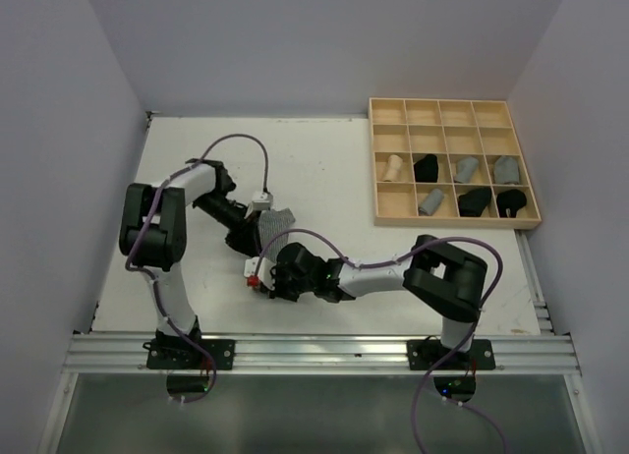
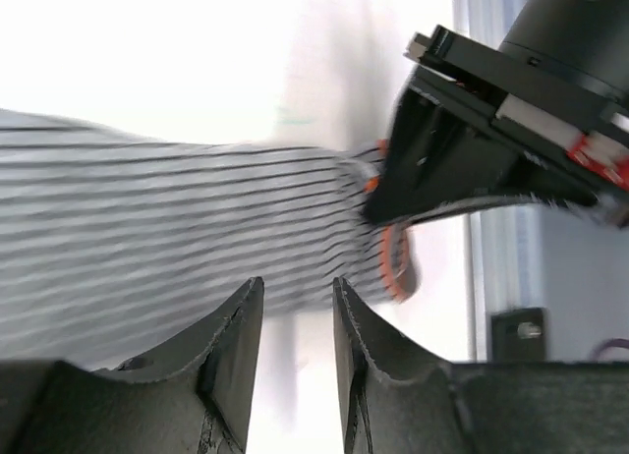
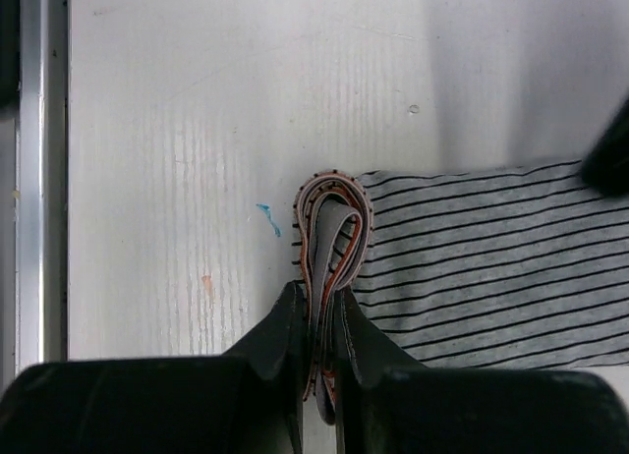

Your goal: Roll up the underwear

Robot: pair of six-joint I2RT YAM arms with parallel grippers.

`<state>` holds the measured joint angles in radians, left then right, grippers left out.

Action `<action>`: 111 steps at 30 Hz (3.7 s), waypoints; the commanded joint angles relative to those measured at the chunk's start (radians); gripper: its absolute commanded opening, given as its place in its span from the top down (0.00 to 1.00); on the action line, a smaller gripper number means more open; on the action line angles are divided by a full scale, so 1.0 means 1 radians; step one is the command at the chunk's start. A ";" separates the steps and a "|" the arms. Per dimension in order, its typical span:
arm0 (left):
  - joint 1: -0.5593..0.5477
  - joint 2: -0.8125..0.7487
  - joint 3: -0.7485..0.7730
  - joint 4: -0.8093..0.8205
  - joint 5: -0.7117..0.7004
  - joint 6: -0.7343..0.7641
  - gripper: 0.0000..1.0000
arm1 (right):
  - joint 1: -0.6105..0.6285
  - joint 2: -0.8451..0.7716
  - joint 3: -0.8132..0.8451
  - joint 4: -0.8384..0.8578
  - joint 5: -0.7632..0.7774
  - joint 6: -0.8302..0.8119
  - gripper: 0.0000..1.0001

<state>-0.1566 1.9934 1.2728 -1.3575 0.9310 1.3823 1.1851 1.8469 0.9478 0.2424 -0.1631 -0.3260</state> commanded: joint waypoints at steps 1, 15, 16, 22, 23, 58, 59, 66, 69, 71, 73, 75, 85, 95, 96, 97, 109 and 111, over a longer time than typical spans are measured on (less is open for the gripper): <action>0.121 -0.145 0.094 0.040 0.046 0.023 0.62 | -0.062 0.015 0.025 -0.064 -0.145 0.146 1.00; 0.506 -0.488 -0.232 0.086 0.169 0.363 0.56 | -0.284 0.263 0.218 -0.040 -0.565 0.615 1.00; 0.506 -0.549 -0.298 0.101 0.158 0.400 0.56 | -0.295 0.284 0.229 -0.028 -0.626 0.646 1.00; 0.437 -0.850 -0.579 0.314 0.065 0.445 0.50 | -0.340 0.440 0.267 0.159 -0.737 0.902 1.00; 0.419 -0.886 -0.614 0.372 0.042 0.442 0.48 | -0.352 0.457 0.270 0.184 -0.748 0.930 1.00; -0.078 -0.726 -0.802 0.970 -0.319 0.126 0.75 | -0.375 0.608 0.290 0.284 -0.786 1.087 1.00; -0.078 -0.720 -0.797 0.945 -0.323 0.136 0.79 | -0.375 0.603 0.290 0.279 -0.788 1.082 1.00; -0.120 -0.674 -0.754 0.713 -0.357 0.190 0.99 | -0.435 0.446 0.230 0.288 -0.731 1.092 0.78; -0.124 -0.639 -0.721 0.634 -0.359 0.163 1.00 | -0.507 0.263 0.201 0.178 -0.638 1.013 0.63; -0.123 -0.599 -0.693 0.598 -0.359 0.127 1.00 | -0.556 0.163 0.206 0.033 -0.555 0.914 0.58; -0.124 -0.550 -0.626 0.551 -0.348 0.061 1.00 | -0.576 0.024 0.226 -0.085 -0.480 0.823 0.54; -0.118 -0.467 -0.545 0.503 -0.324 0.019 1.00 | -0.576 -0.059 0.235 -0.236 -0.381 0.684 0.53; -0.093 0.004 -0.106 0.163 -0.216 -0.020 0.91 | -0.510 -0.383 0.010 -0.377 -0.307 0.449 0.59; -0.083 0.284 0.111 0.058 -0.172 -0.066 0.90 | -0.214 -0.362 0.002 -0.338 -0.109 0.234 0.49; -0.083 0.288 0.114 0.063 -0.166 -0.072 0.90 | -0.200 -0.341 0.014 -0.333 -0.099 0.217 0.48; -0.083 0.288 0.115 0.069 -0.159 -0.083 0.89 | -0.173 -0.300 0.046 -0.331 -0.089 0.199 0.44; -0.083 0.298 0.129 0.086 -0.149 -0.134 0.84 | -0.074 -0.018 0.218 -0.249 0.029 0.016 0.39; -0.083 0.297 0.128 0.087 -0.149 -0.132 0.84 | -0.068 -0.005 0.220 -0.249 0.059 0.005 0.39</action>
<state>-0.2340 2.2482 1.3998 -1.4483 0.8867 1.2221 1.1103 1.8290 1.1221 -0.0826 -0.1802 -0.2604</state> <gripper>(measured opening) 0.164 0.608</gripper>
